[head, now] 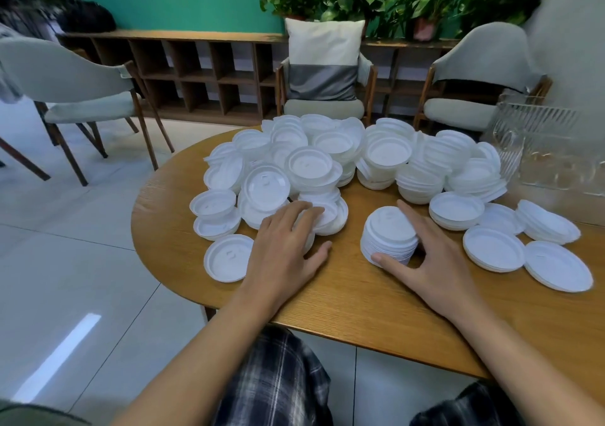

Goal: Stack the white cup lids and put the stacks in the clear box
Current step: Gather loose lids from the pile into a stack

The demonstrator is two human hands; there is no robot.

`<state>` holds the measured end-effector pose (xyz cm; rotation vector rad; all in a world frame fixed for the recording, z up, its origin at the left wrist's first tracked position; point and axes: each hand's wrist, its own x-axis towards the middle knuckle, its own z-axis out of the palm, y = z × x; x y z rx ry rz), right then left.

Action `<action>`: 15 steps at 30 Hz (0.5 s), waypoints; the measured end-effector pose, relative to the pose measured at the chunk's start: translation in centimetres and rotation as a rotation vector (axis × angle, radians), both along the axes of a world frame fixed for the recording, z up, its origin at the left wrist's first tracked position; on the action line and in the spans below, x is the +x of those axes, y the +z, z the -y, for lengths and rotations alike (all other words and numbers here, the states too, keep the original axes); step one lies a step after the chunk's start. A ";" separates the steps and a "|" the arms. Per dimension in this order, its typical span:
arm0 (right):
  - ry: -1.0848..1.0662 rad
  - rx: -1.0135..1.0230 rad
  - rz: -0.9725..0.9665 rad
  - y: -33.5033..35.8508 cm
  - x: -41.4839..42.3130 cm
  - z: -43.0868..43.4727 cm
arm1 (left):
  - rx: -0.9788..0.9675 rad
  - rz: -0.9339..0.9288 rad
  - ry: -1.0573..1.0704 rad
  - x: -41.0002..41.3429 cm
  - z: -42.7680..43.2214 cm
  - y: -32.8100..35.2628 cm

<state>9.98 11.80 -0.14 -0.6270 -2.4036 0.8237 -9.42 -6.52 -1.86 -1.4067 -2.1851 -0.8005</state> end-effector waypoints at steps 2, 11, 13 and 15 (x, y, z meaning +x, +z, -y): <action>0.003 0.005 -0.002 0.0 0.0 0.0 | -0.002 -0.002 -0.046 -0.2 -0.2 -0.1; 0.009 0.002 -0.014 0.2 0.3 0.0 | 0.032 -0.048 -0.264 0.1 -2.1 0.2; -0.013 0.016 -0.002 0.2 0.7 -0.2 | 0.031 -0.059 -0.280 0.4 -3.1 0.3; -0.032 0.015 0.012 0.2 1.4 -0.5 | 0.038 -0.072 -0.280 0.8 -4.1 0.2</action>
